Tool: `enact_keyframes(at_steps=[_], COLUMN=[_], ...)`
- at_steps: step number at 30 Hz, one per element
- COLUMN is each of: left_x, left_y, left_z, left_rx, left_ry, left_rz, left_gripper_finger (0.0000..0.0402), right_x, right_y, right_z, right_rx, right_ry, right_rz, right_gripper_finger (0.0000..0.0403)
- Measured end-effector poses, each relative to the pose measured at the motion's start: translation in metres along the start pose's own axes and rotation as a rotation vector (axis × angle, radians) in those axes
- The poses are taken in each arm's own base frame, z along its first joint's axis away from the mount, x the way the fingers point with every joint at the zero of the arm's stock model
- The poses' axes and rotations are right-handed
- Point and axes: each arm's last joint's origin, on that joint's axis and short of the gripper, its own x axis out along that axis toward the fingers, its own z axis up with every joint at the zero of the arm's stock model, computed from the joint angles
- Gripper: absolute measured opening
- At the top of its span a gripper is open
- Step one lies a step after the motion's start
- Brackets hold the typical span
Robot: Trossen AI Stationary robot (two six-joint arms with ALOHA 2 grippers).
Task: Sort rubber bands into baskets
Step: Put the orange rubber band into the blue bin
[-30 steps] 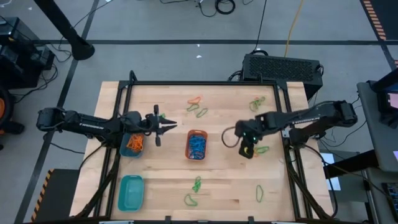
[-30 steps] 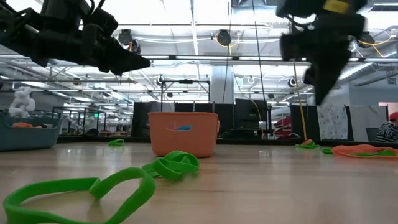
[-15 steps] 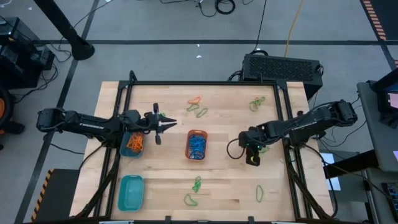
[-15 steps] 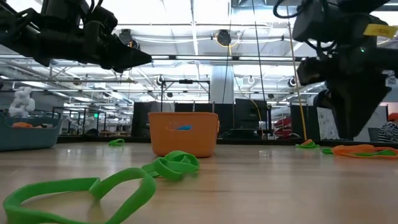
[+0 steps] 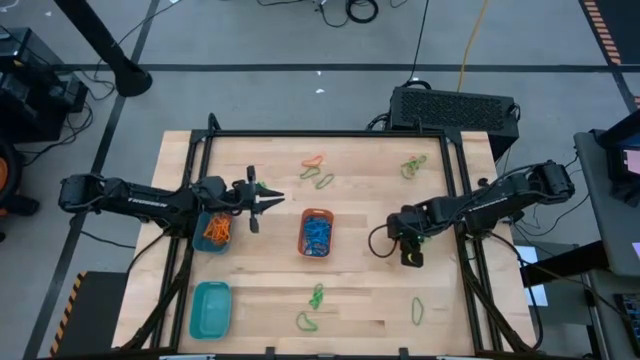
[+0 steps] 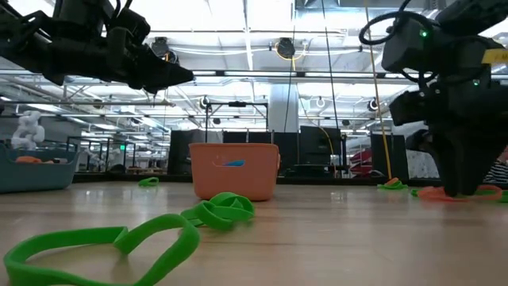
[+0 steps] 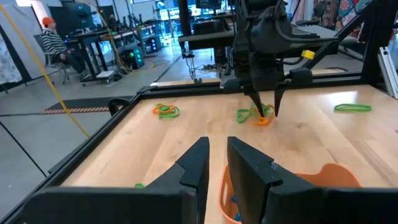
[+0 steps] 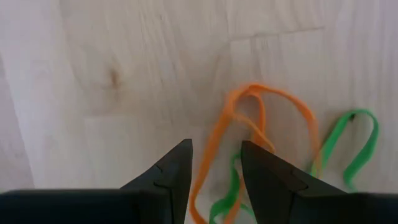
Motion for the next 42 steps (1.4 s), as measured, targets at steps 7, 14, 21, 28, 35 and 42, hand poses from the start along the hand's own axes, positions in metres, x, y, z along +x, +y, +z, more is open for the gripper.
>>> enact_keyframes(at_steps=[7,14,21,28,35,42], left_x=[0.000,0.000,0.000,0.000,0.000,0.000], left_y=[0.000,0.000,0.000,0.000,-0.001,-0.001], left_z=[0.000,0.000,-0.001,0.000,-0.002,-0.002], left_rx=[0.000,-0.001,-0.001,-0.001,-0.002,-0.002], left_ry=[0.001,0.004,0.005,0.006,0.020,0.021], left_rz=[-0.001,-0.001,-0.001,-0.002,-0.024,-0.024], left_gripper_finger=[0.0065,0.0065,0.0065,0.0065,0.0065,0.0065], right_x=[-0.004,-0.004,-0.019,-0.020,-0.008,-0.005], right_y=[0.002,0.002,0.008,0.006,0.001,-0.001], right_z=[0.005,0.006,0.018,0.019,0.011,0.009], right_rx=[0.000,-0.001,-0.026,-0.079,-0.088,-0.102], right_ry=[-0.020,-0.027,-0.036,-0.052,-0.069,-0.077], right_rz=[0.008,0.011,0.012,-0.070,-0.094,-0.144], right_gripper_finger=[0.0130,0.0130,0.0130,0.0130,0.0130,0.0130])
